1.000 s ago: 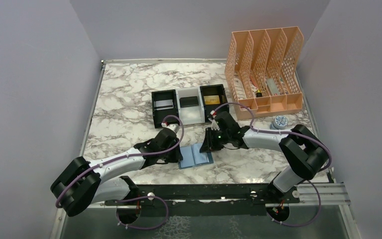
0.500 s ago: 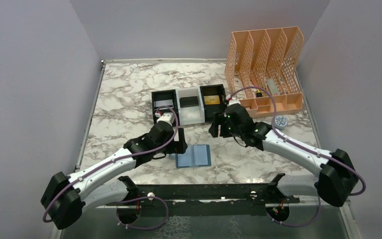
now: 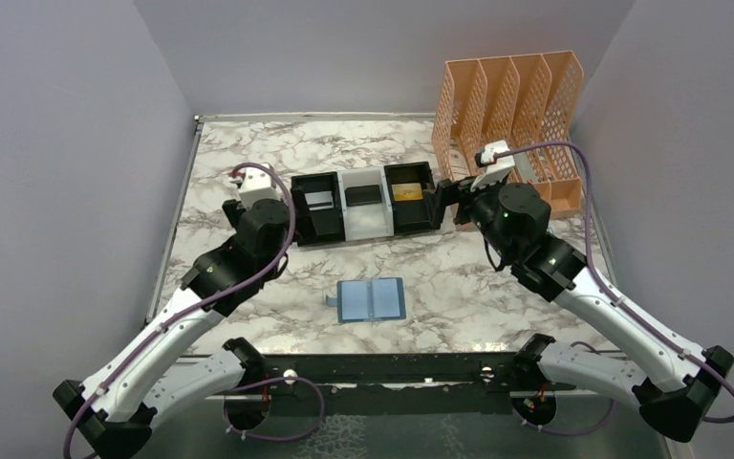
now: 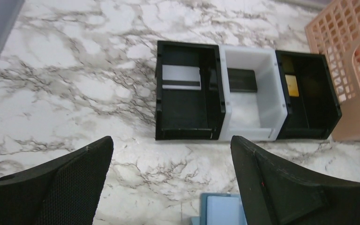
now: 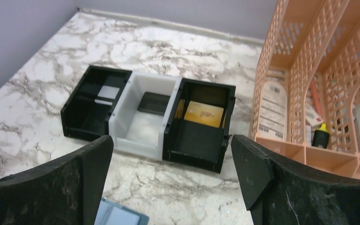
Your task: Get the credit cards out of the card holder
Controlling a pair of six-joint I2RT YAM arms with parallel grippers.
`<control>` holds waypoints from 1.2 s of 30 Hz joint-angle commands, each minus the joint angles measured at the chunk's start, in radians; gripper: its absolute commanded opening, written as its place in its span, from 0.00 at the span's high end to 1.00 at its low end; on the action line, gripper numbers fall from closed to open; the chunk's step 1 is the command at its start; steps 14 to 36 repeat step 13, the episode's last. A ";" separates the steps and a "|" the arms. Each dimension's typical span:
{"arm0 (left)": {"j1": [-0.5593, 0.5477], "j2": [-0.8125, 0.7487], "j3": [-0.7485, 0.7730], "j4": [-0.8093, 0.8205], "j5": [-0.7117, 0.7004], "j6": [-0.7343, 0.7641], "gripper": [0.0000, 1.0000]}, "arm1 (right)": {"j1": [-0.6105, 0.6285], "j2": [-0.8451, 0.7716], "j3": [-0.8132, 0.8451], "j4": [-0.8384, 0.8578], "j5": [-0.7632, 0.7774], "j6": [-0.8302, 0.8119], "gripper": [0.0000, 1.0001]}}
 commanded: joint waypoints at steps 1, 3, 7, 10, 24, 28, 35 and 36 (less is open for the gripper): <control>0.002 -0.082 0.049 -0.050 -0.143 0.032 0.01 | 0.000 -0.012 0.081 -0.025 0.036 -0.050 0.01; 0.002 -0.101 0.051 -0.050 -0.141 0.034 0.01 | 0.000 -0.010 0.095 -0.040 0.039 -0.041 0.00; 0.001 -0.100 0.052 -0.056 -0.127 0.046 0.01 | 0.000 -0.008 0.098 -0.035 0.057 -0.031 0.00; 0.001 -0.095 0.053 -0.057 -0.120 0.042 0.01 | 0.000 0.004 0.096 -0.029 0.100 -0.042 0.00; 0.001 -0.088 0.054 -0.059 -0.123 0.045 0.01 | 0.000 0.030 0.120 -0.060 0.119 -0.052 0.00; 0.001 -0.088 0.054 -0.059 -0.123 0.045 0.01 | 0.000 0.030 0.120 -0.060 0.119 -0.052 0.00; 0.001 -0.088 0.054 -0.059 -0.123 0.045 0.01 | 0.000 0.030 0.120 -0.060 0.119 -0.052 0.00; 0.001 -0.088 0.054 -0.059 -0.123 0.045 0.01 | 0.000 0.030 0.120 -0.060 0.119 -0.052 0.00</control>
